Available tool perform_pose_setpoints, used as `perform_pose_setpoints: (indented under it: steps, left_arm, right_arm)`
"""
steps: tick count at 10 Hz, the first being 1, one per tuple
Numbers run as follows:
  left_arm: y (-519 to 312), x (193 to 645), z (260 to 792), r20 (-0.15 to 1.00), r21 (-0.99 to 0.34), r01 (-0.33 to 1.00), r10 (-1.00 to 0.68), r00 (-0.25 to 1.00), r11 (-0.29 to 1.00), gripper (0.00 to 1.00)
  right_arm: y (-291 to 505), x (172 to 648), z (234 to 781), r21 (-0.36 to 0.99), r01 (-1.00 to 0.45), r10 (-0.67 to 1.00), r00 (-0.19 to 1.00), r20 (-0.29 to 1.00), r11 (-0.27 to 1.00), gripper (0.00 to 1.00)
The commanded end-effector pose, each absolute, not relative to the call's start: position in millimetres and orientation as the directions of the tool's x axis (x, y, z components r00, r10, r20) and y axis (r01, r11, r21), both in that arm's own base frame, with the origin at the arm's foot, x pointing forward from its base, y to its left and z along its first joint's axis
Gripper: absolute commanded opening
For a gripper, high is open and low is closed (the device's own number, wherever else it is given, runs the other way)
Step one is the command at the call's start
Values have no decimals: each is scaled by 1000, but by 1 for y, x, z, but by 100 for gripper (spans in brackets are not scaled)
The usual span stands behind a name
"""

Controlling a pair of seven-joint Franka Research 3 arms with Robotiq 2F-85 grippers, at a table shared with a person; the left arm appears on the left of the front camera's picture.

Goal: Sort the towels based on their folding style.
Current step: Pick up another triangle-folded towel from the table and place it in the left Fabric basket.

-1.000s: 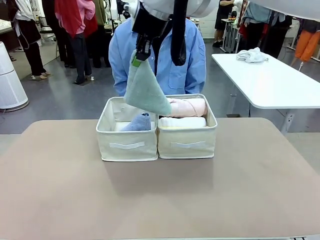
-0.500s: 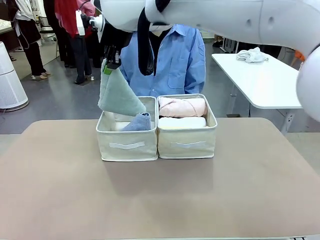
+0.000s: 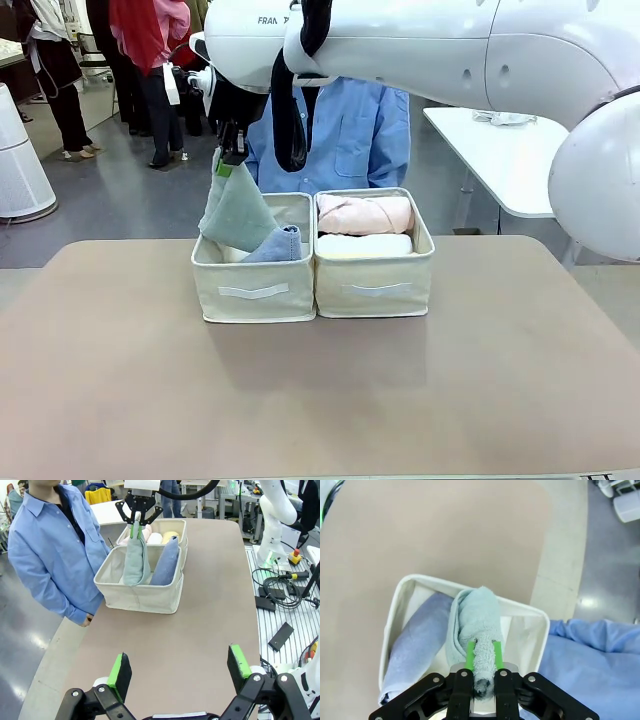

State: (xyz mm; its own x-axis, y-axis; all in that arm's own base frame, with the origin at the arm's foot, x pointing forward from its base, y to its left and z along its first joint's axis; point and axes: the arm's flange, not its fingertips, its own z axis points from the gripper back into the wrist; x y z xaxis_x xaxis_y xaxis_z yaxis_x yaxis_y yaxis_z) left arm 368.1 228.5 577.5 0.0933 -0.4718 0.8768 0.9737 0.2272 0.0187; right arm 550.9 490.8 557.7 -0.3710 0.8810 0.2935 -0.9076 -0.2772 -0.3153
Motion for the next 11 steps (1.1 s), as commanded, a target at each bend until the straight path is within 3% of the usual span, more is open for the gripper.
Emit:
perform_pose_setpoints:
  steps: [1,7,11]
  left_arm:
    - [228,366,578,888,28,972,-452,82,232,100]
    - [228,366,578,888,28,972,-452,82,232,100]
    - [228,366,578,888,28,972,-452,82,232,100]
  right_arm:
    - [499,558,562,-290,-917,910,-346,230,-275,14]
    - [494,555,574,-308,-901,936,-343,78,-305,14]
    - [496,558,555,-283,-906,922,-363,135,-316,14]
